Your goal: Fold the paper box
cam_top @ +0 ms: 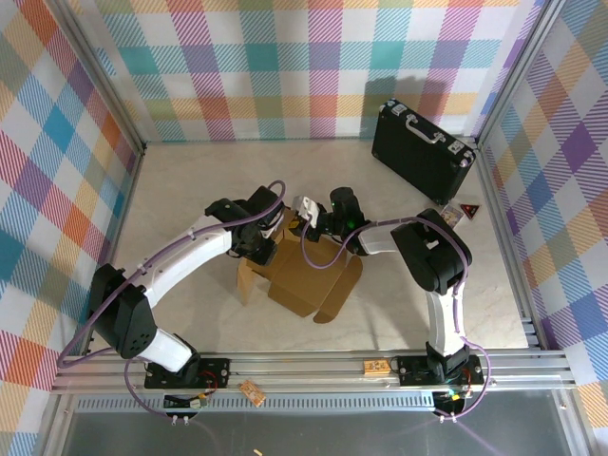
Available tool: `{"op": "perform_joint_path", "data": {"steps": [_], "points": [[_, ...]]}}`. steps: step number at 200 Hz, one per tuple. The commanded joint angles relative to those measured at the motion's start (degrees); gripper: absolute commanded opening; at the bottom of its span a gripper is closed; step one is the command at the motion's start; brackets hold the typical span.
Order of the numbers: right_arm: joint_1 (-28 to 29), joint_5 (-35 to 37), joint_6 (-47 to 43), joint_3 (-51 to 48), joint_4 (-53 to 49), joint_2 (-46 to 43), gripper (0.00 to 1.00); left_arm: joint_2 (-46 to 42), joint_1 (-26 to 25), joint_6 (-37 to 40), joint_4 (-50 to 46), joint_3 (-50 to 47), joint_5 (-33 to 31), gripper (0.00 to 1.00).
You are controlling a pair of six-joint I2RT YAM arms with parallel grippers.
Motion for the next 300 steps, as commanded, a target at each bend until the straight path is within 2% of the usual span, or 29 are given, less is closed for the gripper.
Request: {"op": "perform_joint_path", "data": {"steps": [1, 26, 66, 92, 129, 143, 157, 181, 229, 300], "points": [[-0.7, 3.4, -2.5, -1.0, 1.3, -0.6, 0.23, 0.2, -0.9, -0.3, -2.5, -2.3, 2.6, 0.38], [-0.7, 3.9, -2.4, -0.6, 0.9, -0.4, 0.18, -0.2, -0.9, -0.5, -2.2, -2.5, 2.8, 0.38], [-0.7, 7.2, -1.3, 0.6, 1.0, 0.4, 0.00, -0.3, -0.9, -0.6, -1.8, -3.0, 2.9, 0.38], [-0.6, 11.4, 1.0, 1.0, 2.4, 0.7, 0.00, -0.4, -0.9, -0.7, -1.8, -3.0, 2.7, 0.38], [-0.5, 13.8, 1.9, 1.5, 2.6, 1.1, 0.00, -0.2, -0.9, -0.6, -1.7, -3.0, 3.1, 0.38], [-0.4, 13.7, 1.8, 1.5, 2.6, 1.1, 0.00, -0.3, -0.9, -0.6, -1.7, -2.9, 2.9, 0.38], [-0.4, 13.0, 1.4, 1.5, 2.3, 1.0, 0.07, -0.6, -0.8, -0.7, -1.7, -2.9, 3.0, 0.38], [-0.5, 10.3, -1.1, 1.2, 0.4, 0.5, 0.09, -0.6, -0.9, -0.6, -1.7, -3.0, 2.9, 0.38], [-0.4, 9.9, -7.0, 2.5, -3.7, 1.4, 0.08, -0.7, -0.9, -0.6, -1.8, -2.9, 2.9, 0.38], [-0.4, 7.6, -9.9, 4.6, -8.5, 2.3, 0.14, -0.7, -0.9, -0.6, -1.9, -2.8, 2.8, 0.38]]}}
